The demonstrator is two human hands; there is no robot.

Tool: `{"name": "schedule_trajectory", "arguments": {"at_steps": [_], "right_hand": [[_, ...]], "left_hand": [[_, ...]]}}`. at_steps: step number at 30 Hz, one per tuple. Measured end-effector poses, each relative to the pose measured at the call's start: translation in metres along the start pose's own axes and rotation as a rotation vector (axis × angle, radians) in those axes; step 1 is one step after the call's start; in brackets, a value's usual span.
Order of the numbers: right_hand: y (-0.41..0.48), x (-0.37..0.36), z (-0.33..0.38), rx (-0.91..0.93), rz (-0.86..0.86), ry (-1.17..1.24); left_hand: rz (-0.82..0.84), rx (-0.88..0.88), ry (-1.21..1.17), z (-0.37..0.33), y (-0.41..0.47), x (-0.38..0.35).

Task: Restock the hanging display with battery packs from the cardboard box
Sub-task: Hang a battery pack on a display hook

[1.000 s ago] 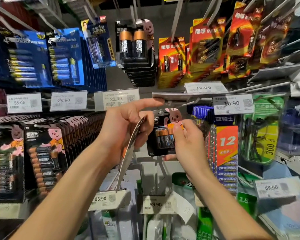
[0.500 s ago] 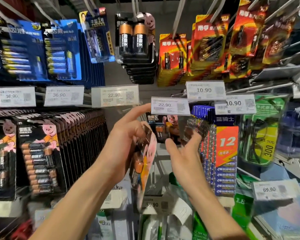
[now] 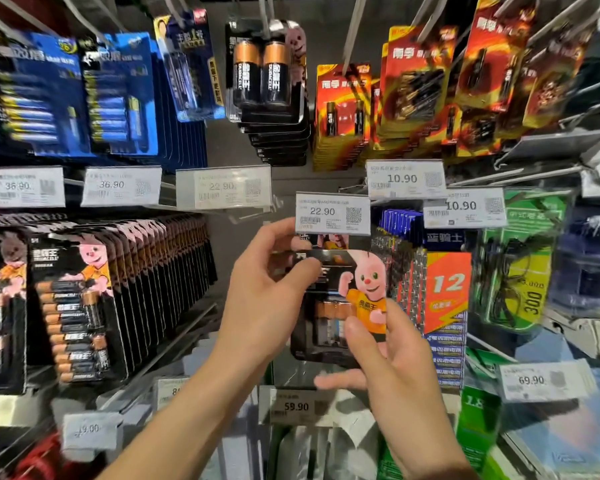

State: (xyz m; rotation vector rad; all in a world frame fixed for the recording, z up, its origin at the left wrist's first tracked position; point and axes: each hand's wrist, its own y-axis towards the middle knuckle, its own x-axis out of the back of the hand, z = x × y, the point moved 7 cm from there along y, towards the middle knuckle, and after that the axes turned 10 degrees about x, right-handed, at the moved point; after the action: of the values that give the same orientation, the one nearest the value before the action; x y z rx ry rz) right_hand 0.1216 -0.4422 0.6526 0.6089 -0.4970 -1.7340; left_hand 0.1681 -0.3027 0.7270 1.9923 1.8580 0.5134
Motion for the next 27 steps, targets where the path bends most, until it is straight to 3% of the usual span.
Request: {"name": "schedule_trajectory", "arguments": {"at_steps": [6, 17, 24, 27], "right_hand": [[-0.001, 0.017, -0.018, -0.041, -0.089, 0.034], [0.053, -0.011, 0.016, 0.24, -0.026, -0.067], [0.065, -0.017, -0.011, 0.097, -0.077, -0.065], [0.072, -0.014, -0.027, -0.021, -0.129, -0.069]], "left_hand": [[0.091, 0.003, -0.072, -0.017, 0.005, 0.008], [0.005, -0.207, 0.118, -0.033, 0.008, 0.009], [-0.093, -0.43, 0.348, -0.031, 0.003, 0.004], [-0.09, -0.421, 0.405, -0.017, 0.01, -0.001]]}}
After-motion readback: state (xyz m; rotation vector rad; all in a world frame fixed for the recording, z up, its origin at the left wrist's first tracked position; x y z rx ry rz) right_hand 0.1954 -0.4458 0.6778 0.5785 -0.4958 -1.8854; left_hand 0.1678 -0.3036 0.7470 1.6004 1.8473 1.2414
